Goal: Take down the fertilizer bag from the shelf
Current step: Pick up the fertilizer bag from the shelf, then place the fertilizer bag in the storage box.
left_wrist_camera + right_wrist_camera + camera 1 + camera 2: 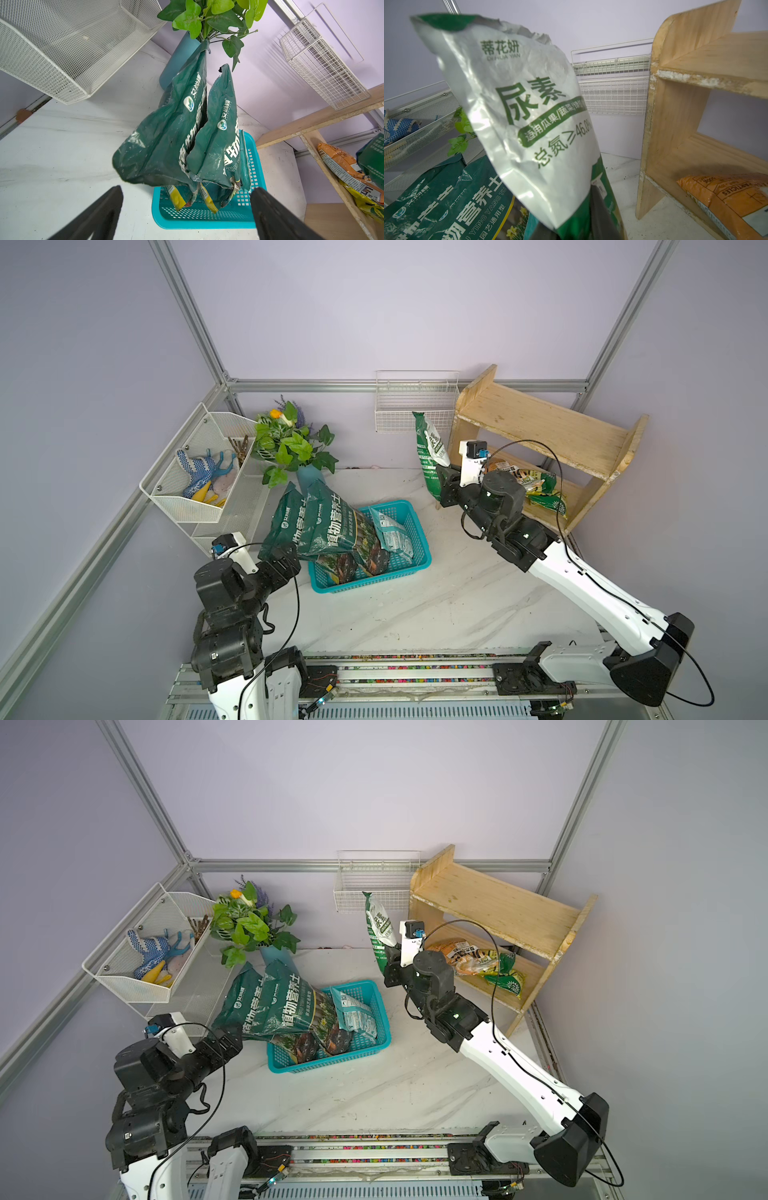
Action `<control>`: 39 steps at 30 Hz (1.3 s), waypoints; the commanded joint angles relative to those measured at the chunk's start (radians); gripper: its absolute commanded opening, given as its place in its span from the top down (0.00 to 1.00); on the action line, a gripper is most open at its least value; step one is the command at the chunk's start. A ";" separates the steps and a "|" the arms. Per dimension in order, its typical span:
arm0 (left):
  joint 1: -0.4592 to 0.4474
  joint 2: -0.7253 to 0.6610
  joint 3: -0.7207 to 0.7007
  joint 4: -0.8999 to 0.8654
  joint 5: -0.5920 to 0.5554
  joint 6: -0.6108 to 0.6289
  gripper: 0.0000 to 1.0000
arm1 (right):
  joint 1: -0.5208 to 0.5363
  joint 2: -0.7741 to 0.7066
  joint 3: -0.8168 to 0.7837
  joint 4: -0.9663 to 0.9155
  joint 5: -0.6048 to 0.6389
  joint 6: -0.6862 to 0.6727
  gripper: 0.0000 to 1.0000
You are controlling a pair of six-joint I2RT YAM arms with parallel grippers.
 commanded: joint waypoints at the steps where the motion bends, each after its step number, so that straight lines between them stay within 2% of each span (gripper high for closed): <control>1: 0.004 -0.012 -0.009 0.007 0.014 0.000 0.00 | 0.016 -0.002 -0.022 0.290 0.003 0.024 1.00; 16: 0.004 -0.008 -0.009 0.007 0.018 0.001 0.00 | 0.053 0.135 -0.219 0.585 -0.079 0.047 1.00; 39: 0.005 -0.011 -0.008 0.007 0.017 0.001 0.00 | 0.065 0.323 -0.284 0.736 -0.116 0.061 1.00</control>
